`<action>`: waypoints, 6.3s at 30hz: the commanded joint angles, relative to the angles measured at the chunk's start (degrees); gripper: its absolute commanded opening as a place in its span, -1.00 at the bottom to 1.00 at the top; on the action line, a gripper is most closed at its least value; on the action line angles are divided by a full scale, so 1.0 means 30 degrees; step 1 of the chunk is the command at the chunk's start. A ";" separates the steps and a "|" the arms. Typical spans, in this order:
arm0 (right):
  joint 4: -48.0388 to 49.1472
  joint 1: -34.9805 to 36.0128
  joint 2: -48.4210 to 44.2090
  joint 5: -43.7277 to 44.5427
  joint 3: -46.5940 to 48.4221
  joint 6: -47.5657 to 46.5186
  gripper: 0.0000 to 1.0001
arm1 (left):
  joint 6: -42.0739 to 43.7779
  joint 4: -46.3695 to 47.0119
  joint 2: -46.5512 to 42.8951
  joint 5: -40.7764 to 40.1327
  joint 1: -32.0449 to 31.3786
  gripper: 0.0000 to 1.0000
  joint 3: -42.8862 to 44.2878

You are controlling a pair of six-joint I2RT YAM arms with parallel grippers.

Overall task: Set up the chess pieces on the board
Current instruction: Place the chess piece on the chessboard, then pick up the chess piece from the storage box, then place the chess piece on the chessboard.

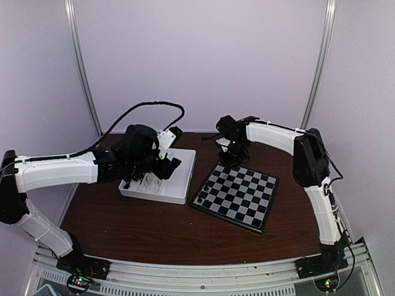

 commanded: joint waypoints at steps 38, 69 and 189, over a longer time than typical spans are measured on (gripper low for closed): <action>0.4802 0.0178 -0.6620 -0.1547 -0.6589 0.0019 -0.41 | -0.4964 -0.1383 -0.1492 -0.2782 0.1780 0.95 -0.1417; 1.2506 0.0215 -1.1726 -0.5209 -1.4003 0.1828 -0.40 | -0.6951 -1.0747 0.8547 0.3083 0.9358 -0.28 0.7718; 2.7830 0.4268 -0.7149 -0.9064 -1.1981 1.2166 -0.84 | -2.3305 0.7451 0.0521 1.0292 0.5071 -0.70 -0.0545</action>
